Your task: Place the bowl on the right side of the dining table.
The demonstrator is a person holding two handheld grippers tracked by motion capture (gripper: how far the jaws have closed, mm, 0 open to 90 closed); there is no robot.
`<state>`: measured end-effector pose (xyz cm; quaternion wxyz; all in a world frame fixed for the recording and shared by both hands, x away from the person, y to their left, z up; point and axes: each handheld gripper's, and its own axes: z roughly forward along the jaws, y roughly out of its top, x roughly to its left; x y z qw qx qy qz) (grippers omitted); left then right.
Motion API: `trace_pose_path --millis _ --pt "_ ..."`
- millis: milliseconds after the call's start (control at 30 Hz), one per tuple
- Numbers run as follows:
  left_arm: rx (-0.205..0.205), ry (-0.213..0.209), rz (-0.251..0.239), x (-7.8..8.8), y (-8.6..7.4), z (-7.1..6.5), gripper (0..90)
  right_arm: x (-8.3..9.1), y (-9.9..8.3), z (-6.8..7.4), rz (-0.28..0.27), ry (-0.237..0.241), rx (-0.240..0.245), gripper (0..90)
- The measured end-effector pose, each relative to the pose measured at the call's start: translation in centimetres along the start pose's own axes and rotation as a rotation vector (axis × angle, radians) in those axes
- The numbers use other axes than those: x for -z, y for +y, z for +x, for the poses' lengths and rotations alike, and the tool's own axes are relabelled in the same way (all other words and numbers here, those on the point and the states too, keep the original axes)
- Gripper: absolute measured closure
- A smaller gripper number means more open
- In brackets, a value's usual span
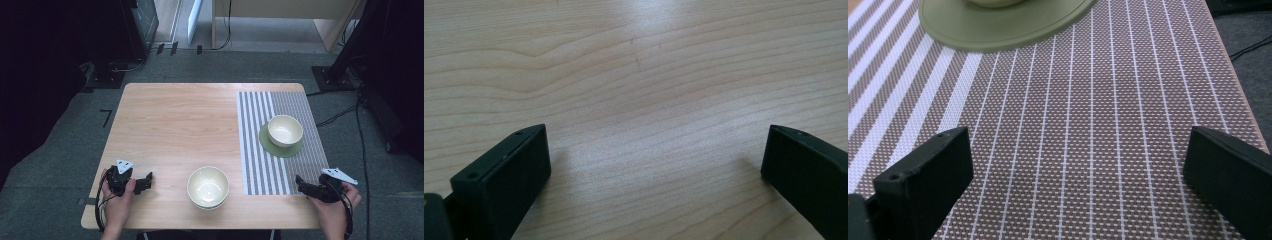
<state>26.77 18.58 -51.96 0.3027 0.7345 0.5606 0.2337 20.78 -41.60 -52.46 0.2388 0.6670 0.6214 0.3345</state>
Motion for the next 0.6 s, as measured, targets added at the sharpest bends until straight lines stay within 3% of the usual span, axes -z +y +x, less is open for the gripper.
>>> trace_pose_path --millis 267,600 --pt "0.0 0.0 0.0 0.0 0.0 0.0 0.0 -0.47 -0.01 1.12 0.047 -0.077 0.096 0.0" --pt "0.0 0.0 0.0 0.0 0.01 0.0 0.0 -0.48 0.01 1.1 0.047 -0.073 0.095 0.0"
